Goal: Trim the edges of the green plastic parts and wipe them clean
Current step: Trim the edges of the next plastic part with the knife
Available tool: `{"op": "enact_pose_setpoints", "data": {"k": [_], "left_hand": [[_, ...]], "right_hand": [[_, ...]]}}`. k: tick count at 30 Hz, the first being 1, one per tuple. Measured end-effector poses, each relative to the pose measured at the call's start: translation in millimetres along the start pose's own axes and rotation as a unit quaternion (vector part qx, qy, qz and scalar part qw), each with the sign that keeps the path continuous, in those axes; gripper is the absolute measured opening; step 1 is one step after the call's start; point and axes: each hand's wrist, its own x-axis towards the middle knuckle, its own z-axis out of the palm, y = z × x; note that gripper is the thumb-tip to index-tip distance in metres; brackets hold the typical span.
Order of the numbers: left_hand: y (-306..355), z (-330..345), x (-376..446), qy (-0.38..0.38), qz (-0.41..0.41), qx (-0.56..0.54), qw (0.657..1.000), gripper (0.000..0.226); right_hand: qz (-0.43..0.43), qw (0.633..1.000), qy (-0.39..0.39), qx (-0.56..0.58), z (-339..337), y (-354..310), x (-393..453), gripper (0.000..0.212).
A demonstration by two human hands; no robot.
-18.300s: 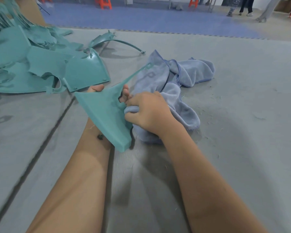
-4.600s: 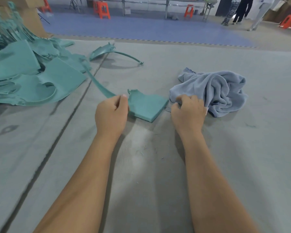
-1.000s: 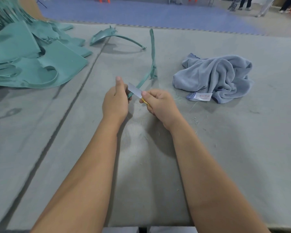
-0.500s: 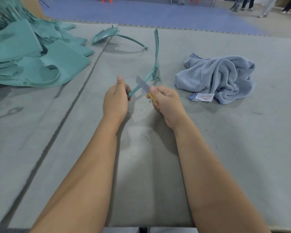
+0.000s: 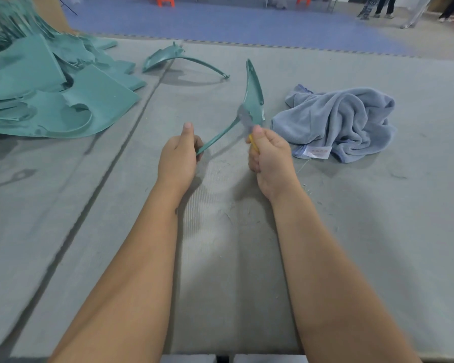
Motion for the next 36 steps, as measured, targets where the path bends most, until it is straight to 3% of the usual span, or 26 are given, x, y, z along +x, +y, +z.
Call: {"op": "enact_pose_setpoints", "data": {"k": [3, 6, 10, 12, 16, 19, 22, 27, 31, 36], "left_hand": [[-0.5, -0.6, -1.1, -0.011, -0.011, 0.004, 1.0, 0.059], [-0.5, -0.1, -0.2, -0.006, -0.02, 0.0, 1.0, 0.057], [-2.3, 1.5, 0.6, 0.013, -0.014, -0.009, 1.0, 0.052], [-2.8, 2.1, -0.2, 0.022, 0.007, -0.015, 1.0, 0.052], [-3.0, 1.4, -1.0, 0.013, 0.046, -0.004, 0.999, 0.049], [-6.2, 1.4, 1.3, 0.003, 0.06, -0.002, 0.998, 0.05], [-7.9, 3.3, 6.5, 0.013, 0.067, 0.01, 0.998, 0.051], [-6.8, 5.6, 10.7, 0.026, 0.079, 0.01, 0.997, 0.052], [-5.4, 4.4, 7.9, 0.029, 0.099, 0.026, 0.994, 0.05], [-4.5, 1.9, 3.6, 0.014, 0.106, 0.031, 0.994, 0.049]], "right_hand": [[0.019, 0.996, 0.031, 0.082, -6.7, -2.5, 2.0, 0.033], [-0.003, 0.997, -0.02, 0.071, -7.4, -1.3, 0.3, 0.032], [-0.034, 0.978, -0.128, -0.159, 1.5, 3.1, -7.4, 0.032], [-0.042, 0.974, -0.095, -0.202, 5.3, 4.0, -6.5, 0.035], [0.007, 0.999, 0.028, -0.018, 0.7, -1.8, 1.3, 0.036], [0.02, 0.996, 0.051, 0.072, -5.5, -4.7, 5.1, 0.035], [0.01, 0.999, -0.001, 0.053, -9.1, -5.3, 7.0, 0.034], [-0.027, 0.981, -0.117, -0.151, -5.5, -0.5, 2.2, 0.037], [-0.029, 0.987, -0.05, -0.149, -3.1, -1.1, 6.0, 0.037], [0.016, 0.997, 0.068, 0.033, -7.9, -3.4, 12.6, 0.036]]}}
